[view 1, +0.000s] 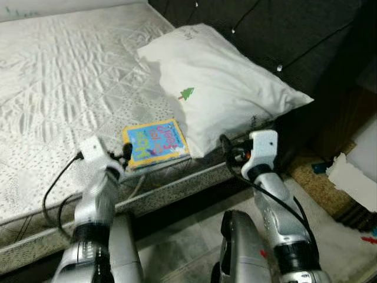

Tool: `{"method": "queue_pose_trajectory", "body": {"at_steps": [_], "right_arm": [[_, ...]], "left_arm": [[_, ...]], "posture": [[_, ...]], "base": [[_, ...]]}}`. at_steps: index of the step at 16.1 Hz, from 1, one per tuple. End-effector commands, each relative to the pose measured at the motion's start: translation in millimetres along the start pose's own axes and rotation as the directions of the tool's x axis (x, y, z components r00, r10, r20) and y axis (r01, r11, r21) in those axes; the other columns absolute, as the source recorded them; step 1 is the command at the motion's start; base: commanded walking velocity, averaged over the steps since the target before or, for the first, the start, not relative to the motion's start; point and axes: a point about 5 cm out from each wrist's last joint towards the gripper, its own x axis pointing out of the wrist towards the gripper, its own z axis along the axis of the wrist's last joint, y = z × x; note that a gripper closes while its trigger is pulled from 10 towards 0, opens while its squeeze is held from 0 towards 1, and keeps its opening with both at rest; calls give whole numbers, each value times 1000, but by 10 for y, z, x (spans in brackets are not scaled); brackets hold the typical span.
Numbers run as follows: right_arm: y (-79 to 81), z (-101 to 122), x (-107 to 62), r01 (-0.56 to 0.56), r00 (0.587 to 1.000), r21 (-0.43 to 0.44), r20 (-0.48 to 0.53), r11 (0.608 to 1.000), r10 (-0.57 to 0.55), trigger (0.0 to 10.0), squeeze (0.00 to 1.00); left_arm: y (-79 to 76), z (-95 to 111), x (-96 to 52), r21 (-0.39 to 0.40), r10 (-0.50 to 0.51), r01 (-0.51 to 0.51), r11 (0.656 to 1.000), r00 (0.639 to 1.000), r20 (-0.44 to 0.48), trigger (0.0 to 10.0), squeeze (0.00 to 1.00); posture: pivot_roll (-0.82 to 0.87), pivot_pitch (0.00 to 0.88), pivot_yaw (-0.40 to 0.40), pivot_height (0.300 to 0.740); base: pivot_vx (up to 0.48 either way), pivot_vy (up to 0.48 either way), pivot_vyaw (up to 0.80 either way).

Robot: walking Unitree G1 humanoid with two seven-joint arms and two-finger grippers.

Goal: Clean up the room

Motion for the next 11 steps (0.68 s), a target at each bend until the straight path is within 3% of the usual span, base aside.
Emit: {"method": "queue_pose_trajectory", "body": {"at_steps": [1,3,5,6,9,10,11], "right_arm": [[30,27,49,-13,1000,-5,16,1000,13,10000,0],[77,55,109,-23,999,6,31,1000,23,10000,0],[144,105,205,-34,998,8,60,999,34,10000,0],[168,105,261,-30,998,-12,61,999,30,10000,0],[208,178,346,-43,995,13,88,999,42,10000,0],[218,200,371,-49,993,36,107,998,45,10000,0],[220,210,385,-46,993,43,113,998,41,10000,0]], "left_arm": [[-59,121,-64,63,-18,14,998,998,62,10000,1000],[-45,194,-175,123,-34,13,992,985,167,10000,1000],[-37,321,-303,264,-67,-12,965,956,286,10000,1000],[-39,359,-349,354,-66,-59,933,942,330,10000,1000],[-72,344,-313,428,-60,-91,899,943,327,10000,1000],[-125,401,-277,452,-74,-96,887,936,343,10000,0],[-149,429,-261,459,-79,-98,883,933,352,10000,0]], "posture": [[78,0,-8,512],[93,0,-7,512],[106,0,-6,512],[113,0,-5,512],[116,0,2,512],[119,0,4,512],[119,0,4,512]], "base": [[0,0,0],[0,0,0],[0,0,0],[0,0,0],[0,0,0],[0,0,0],[0,0,0]]}}
